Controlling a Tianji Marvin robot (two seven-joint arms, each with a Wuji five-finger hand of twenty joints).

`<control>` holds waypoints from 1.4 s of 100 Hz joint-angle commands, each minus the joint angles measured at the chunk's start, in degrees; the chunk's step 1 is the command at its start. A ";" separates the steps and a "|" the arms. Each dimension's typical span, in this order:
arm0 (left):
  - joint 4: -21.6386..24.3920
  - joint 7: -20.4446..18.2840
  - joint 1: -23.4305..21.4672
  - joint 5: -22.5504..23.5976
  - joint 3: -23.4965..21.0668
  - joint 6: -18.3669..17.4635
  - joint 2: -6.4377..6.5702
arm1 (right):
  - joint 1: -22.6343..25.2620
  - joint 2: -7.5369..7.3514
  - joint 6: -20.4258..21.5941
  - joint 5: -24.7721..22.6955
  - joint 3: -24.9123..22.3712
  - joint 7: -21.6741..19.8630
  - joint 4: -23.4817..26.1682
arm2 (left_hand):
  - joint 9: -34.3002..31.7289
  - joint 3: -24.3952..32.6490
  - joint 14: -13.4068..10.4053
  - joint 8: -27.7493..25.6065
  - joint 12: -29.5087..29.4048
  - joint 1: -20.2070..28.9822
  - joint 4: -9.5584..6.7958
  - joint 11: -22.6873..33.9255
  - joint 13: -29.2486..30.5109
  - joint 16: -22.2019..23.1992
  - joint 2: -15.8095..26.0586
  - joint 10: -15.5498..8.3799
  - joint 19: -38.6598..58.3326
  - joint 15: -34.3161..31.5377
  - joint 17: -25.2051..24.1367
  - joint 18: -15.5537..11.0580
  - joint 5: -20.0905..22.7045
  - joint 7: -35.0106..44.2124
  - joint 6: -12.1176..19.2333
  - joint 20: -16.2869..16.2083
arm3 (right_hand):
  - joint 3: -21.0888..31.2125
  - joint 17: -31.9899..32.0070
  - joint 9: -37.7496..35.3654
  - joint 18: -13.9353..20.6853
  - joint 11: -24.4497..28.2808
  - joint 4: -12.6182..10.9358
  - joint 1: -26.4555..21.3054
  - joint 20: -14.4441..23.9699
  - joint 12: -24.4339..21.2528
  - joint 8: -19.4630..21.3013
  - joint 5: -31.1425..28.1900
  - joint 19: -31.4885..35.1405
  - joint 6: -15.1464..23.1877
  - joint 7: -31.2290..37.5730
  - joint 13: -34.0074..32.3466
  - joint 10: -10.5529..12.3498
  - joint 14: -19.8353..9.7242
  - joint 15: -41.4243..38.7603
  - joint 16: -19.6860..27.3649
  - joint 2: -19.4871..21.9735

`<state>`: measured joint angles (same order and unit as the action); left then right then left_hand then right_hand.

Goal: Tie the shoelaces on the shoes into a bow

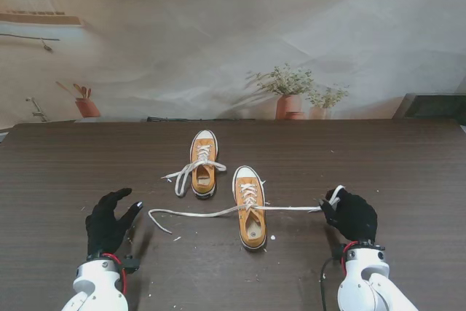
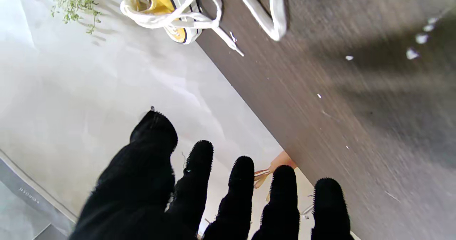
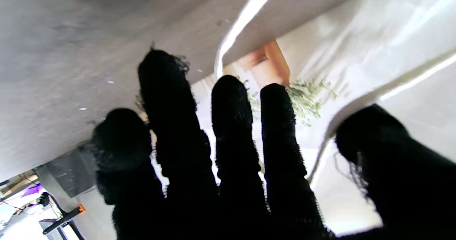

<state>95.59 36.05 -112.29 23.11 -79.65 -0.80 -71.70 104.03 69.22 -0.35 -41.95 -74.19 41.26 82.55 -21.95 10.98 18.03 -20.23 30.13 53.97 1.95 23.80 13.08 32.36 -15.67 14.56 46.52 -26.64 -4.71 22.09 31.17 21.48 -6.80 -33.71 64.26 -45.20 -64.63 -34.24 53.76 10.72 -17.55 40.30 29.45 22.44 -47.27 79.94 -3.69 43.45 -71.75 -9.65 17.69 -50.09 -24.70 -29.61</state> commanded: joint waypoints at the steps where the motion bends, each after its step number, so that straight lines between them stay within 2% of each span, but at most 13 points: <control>1: 1.50 -1.03 -1.21 0.53 -0.36 -0.35 0.15 | 3.19 -1.20 -2.03 -0.83 -1.30 -5.67 3.76 | 2.05 -0.63 -1.20 1.15 -1.29 -1.67 -0.05 -1.20 -2.11 -1.13 1.90 -1.18 -1.48 1.20 -1.06 -3.70 -1.40 -0.50 -0.51 -1.39 | -2.60 2.47 1.88 -2.18 -2.52 -1.91 2.51 -0.24 -1.80 0.41 2.09 -1.03 -1.23 -1.61 0.94 -2.32 2.91 1.84 0.14 1.59; 19: 3.89 -1.66 -3.21 1.09 -0.43 -2.26 0.47 | 10.04 -5.02 -11.26 -7.62 -5.80 -27.96 16.87 | 1.21 -2.15 -0.80 1.16 -1.60 -1.40 -0.06 -1.38 -2.25 -1.35 2.82 -0.71 -4.22 2.48 -1.05 -3.40 0.31 -0.50 -0.88 -2.23 | -14.32 1.57 3.24 0.19 -3.05 -1.31 6.55 3.25 -1.57 0.39 0.80 2.57 -2.48 -4.61 1.34 -2.34 2.41 -1.53 -3.14 7.16; 32: 6.46 -4.32 -5.35 2.90 -0.49 -3.10 1.34 | 11.10 -6.28 -12.57 -11.00 -6.89 -35.48 20.52 | 1.09 -7.28 -0.67 0.83 -2.44 -0.17 -0.65 -2.32 -2.30 -1.59 4.77 -0.35 -6.17 3.57 -0.87 -3.40 1.51 -1.90 -0.96 -4.69 | -23.87 -6.68 -1.24 1.14 -0.45 -0.69 11.56 7.06 1.37 4.13 -6.31 10.73 -1.37 -2.42 -2.26 -1.70 0.99 -12.77 -6.10 13.12; 42: 8.31 -6.41 -6.89 4.33 -0.73 -3.74 2.00 | 11.33 -7.16 -13.48 -14.25 -7.30 -40.70 22.55 | 1.11 -8.31 -0.72 0.86 -2.85 -0.48 -0.62 -3.19 -2.36 -2.07 5.56 -0.25 -6.95 4.58 -0.85 -3.44 1.72 -2.26 -1.05 -4.49 | -31.75 -16.64 -5.77 2.39 0.02 -1.79 17.46 3.73 2.46 10.26 -9.99 16.98 -1.54 0.30 -2.68 0.12 -2.20 -24.04 -9.46 17.17; 50: 9.80 -8.14 -8.14 4.77 -0.90 -4.31 2.44 | 11.26 -7.60 -13.87 -15.84 -7.31 -43.69 23.62 | 1.10 -9.23 -0.77 0.98 -3.19 -0.60 -0.65 -3.91 -2.40 -2.36 6.07 -0.10 -7.89 5.60 -0.90 -3.59 1.97 -2.99 -1.04 -4.23 | -33.19 -20.10 -6.61 4.44 0.29 -3.37 25.22 2.23 2.91 11.84 -8.74 21.18 -2.92 -0.98 -2.89 0.55 -4.75 -29.35 -11.63 20.20; 62: 11.57 -10.86 -9.98 5.52 -1.36 -5.29 3.12 | 11.42 -7.63 -13.54 -16.23 -7.15 -43.49 24.01 | 1.27 -11.08 -0.89 0.78 -3.72 -0.67 -0.77 -5.03 -2.74 -2.94 7.06 0.00 -9.72 7.58 -0.94 -3.66 2.24 -4.01 -1.12 -4.00 | -32.13 -20.65 -8.22 6.32 0.95 -3.94 31.03 2.58 3.09 8.27 -4.46 24.20 -4.24 -7.92 -2.97 1.67 -5.60 -31.80 -12.70 21.66; 75: 10.53 -12.77 -10.13 7.07 -1.83 -11.25 3.85 | 12.32 -6.89 -13.70 -16.40 -6.50 -36.58 23.60 | 1.11 -11.53 -2.22 0.31 -4.30 -0.64 -0.86 -6.22 -2.36 -3.89 7.06 -0.61 -15.17 10.20 -0.20 -3.62 2.53 -4.67 -0.45 -3.01 | -31.71 -17.83 -2.85 2.30 -0.59 -4.43 25.08 -0.60 2.79 6.99 2.10 17.12 -1.17 -8.26 -2.88 2.33 -3.88 -24.14 -9.03 19.37; 80: 7.95 -12.74 -8.83 7.43 -1.55 -16.14 3.99 | 12.53 -6.57 -12.43 -15.85 -6.25 -33.85 23.27 | 0.96 -11.32 -2.87 -0.07 -4.30 -0.43 -0.99 -6.46 -2.13 -4.03 6.29 -0.93 -18.54 11.06 0.71 -3.61 2.87 -4.50 -0.11 -3.33 | -30.90 -7.90 3.32 0.98 -1.80 -5.01 20.23 -0.80 2.72 7.01 5.94 10.80 0.06 -8.02 -2.22 2.06 -0.96 -12.77 -3.40 16.08; 84: 6.32 -12.74 -7.73 7.67 -1.06 -18.48 4.08 | 12.56 -6.48 -10.78 -15.33 -6.03 -32.91 23.15 | 0.51 -11.17 -3.00 -0.18 -4.26 -0.42 -1.06 -6.47 -1.65 -3.98 5.86 -1.01 -20.68 11.24 1.62 -3.23 3.24 -4.42 0.00 -3.85 | -29.44 3.86 9.82 2.39 -3.69 -5.07 16.39 0.75 1.74 6.17 9.70 2.05 1.77 -8.13 4.45 2.37 -0.07 -1.20 -1.49 12.38; 89: 5.33 -13.48 -7.04 8.01 -0.54 -19.58 4.33 | 12.15 -6.54 -9.17 -15.70 -5.20 -31.66 22.63 | 0.49 -11.04 -3.43 -0.22 -4.33 -0.51 -1.05 -6.69 -1.63 -4.12 5.83 -1.32 -24.70 11.72 2.88 -3.06 3.10 -4.48 0.23 -7.30 | -28.82 15.77 17.33 5.55 -6.47 -5.11 12.49 -0.57 0.20 5.53 12.48 -6.28 4.00 -8.26 14.41 2.69 -1.26 9.31 0.40 9.36; 99: 3.72 -13.33 -5.97 10.37 0.54 -20.05 4.69 | 9.69 -7.18 -6.83 -20.33 -2.55 -29.80 20.23 | -0.40 -11.01 -3.69 -0.46 -4.58 -0.58 -1.06 -6.98 -0.41 -4.73 5.79 -1.75 -29.77 12.63 5.63 -2.15 3.19 -3.98 0.74 -7.75 | -28.18 25.21 26.44 9.78 -9.12 -5.19 7.94 -3.33 -2.58 4.87 15.73 -14.27 6.58 -7.40 24.67 4.01 -4.38 17.67 1.79 6.58; 118: 2.37 -11.81 -5.43 10.18 1.79 -21.49 4.43 | 1.97 -8.19 -5.26 -23.59 4.35 -28.83 13.89 | -1.37 -10.82 -3.14 -0.72 -4.48 -0.24 -1.10 -6.66 0.51 -4.62 5.63 -1.50 -31.06 12.51 6.43 -1.33 4.47 -3.15 0.38 -9.64 | -26.99 27.77 30.18 11.93 -9.52 -4.01 1.82 -3.88 -4.93 4.32 16.75 -16.89 8.51 -5.61 28.84 4.71 -6.10 17.71 1.59 3.24; 140: 3.25 -10.48 -6.21 11.39 1.63 -22.13 4.35 | -4.91 -8.68 -7.58 -23.75 12.67 -30.68 9.55 | -1.89 -10.79 -2.94 -0.73 -4.46 -0.40 -1.08 -6.49 0.81 -4.51 5.69 -1.46 -31.38 12.39 6.86 -1.11 4.86 -2.98 0.45 -10.64 | -28.41 27.35 31.06 12.09 -8.69 -3.48 3.23 -3.70 -5.35 4.20 18.44 -16.90 6.64 -4.46 28.84 4.86 -6.28 16.94 1.59 3.66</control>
<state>97.86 26.45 -117.90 33.93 -77.92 -22.84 -67.33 99.89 60.23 -8.06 -65.38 -61.96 11.55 92.49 -23.41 1.40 15.68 -20.20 26.85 53.81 1.88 17.72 13.38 29.23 -10.00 13.86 16.15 -15.00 2.13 21.49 34.87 18.11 -7.18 -43.22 35.90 -18.01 -35.89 -22.74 44.56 7.17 -14.55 36.90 24.93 27.95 -30.32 63.48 4.06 37.75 -43.86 -5.38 11.85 -32.35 -23.93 -25.78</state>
